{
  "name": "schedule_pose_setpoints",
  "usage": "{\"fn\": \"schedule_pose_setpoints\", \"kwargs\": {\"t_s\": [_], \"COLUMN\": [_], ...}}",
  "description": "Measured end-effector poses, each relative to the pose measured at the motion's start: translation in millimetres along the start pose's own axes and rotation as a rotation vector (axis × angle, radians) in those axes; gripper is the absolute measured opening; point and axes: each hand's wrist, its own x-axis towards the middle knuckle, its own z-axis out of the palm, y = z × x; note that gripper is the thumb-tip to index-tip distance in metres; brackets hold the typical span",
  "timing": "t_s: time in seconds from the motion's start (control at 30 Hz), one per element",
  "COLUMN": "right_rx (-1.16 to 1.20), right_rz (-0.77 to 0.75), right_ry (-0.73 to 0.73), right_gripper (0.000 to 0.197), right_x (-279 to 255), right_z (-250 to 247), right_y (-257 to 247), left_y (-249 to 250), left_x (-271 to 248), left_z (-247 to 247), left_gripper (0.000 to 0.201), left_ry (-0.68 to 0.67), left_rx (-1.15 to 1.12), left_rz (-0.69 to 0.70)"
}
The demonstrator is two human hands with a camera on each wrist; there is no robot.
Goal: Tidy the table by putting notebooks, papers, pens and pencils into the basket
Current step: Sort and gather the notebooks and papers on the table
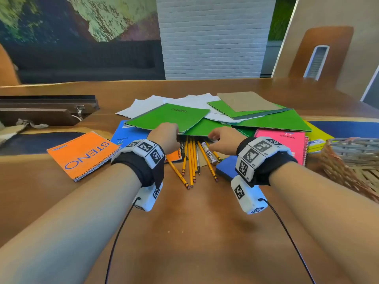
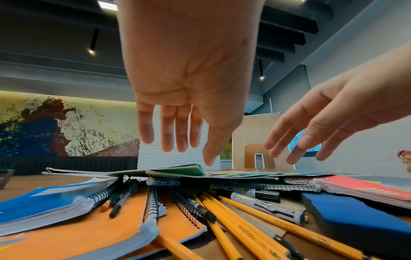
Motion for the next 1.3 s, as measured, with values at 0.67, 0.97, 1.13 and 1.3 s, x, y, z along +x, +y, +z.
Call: {"fn": "schedule_pose_setpoints", "kwargs": {"t_s": [0.67,0.97,1.13,1.3], "right_rx": [0.14,0.972,0.852,0.731], "right_rz": [0.014,0.33,0.344,0.215], "right_ry": [0.0,0.057,0.06,0.158], "right_gripper": [0.037,0.046,0.034,0.064], "right_x": [67.6,62.6,45.2,43.3], "right_z": [31.0,6.5,-4.9,-10.8], "right_y": [-2.4,-5.7,6.6,20.0], "left_y": [-24.3,13.6,29.3,34.6], "left_x": [59.4,25.3,2.1,12.0], "left_z": [27.8,-7.0,-11.7,-11.6], "left_gripper": [0.027,0.025,0.034,0.042], "left_ry": [0.04,0.317,0.075,-0.021], "left_rx": [0.105,-0.121,-0.212,-0.25], "left_rz": [0.068,0.478,0.594,0.242]}}
